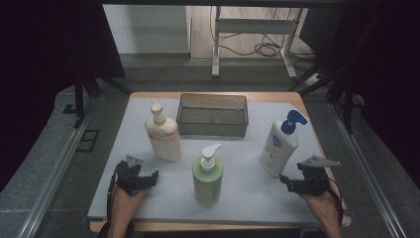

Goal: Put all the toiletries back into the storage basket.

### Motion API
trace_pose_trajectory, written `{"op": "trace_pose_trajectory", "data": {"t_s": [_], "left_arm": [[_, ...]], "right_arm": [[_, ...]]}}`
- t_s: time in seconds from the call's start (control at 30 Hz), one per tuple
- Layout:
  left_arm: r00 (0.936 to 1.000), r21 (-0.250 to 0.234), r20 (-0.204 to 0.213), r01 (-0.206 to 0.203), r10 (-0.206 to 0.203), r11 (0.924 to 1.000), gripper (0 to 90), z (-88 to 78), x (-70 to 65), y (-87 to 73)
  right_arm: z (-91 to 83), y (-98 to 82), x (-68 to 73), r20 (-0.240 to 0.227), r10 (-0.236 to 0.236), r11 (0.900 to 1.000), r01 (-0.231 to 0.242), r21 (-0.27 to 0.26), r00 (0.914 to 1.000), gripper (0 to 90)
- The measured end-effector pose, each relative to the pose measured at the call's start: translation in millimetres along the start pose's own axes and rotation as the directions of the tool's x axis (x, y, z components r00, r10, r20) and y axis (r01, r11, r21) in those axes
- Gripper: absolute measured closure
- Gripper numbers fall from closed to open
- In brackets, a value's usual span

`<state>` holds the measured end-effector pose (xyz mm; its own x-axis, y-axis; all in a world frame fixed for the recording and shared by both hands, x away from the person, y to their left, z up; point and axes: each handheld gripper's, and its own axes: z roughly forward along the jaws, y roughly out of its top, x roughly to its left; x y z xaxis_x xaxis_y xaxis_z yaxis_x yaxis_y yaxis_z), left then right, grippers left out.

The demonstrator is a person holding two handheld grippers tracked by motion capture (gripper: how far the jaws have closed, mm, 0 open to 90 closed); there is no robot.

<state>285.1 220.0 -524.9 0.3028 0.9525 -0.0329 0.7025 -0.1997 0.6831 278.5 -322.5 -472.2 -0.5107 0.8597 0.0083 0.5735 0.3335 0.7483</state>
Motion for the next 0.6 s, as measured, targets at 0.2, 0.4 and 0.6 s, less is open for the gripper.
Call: {"op": "trace_pose_trajectory", "data": {"t_s": [0.2, 0.4, 0.6], "left_arm": [[1.0, 0.0, 0.0, 0.0, 0.0, 1.0, 12.9, 0.0, 0.0, 0.0], [1.0, 0.0, -0.001, -0.001, 0.001, 1.0, 12.9, 0.0, 0.0, 0.0], [1.0, 0.0, 0.0, -0.001, 0.001, 1.0, 12.8, -0.1, 0.0, -0.1]], "right_arm": [[0.8, 9.6, 1.7, -0.003, 0.013, 1.0, -0.013, -0.023, 0.9999, 15.1], [-2.8, 27.3, 5.5, 0.002, 0.014, 0.998, -0.013, -0.062, 0.9999, 14.7], [-2.5, 41.6, 6.2, 0.008, 0.035, 0.996, -0.034, -0.086, 0.9994, 14.8]]}}
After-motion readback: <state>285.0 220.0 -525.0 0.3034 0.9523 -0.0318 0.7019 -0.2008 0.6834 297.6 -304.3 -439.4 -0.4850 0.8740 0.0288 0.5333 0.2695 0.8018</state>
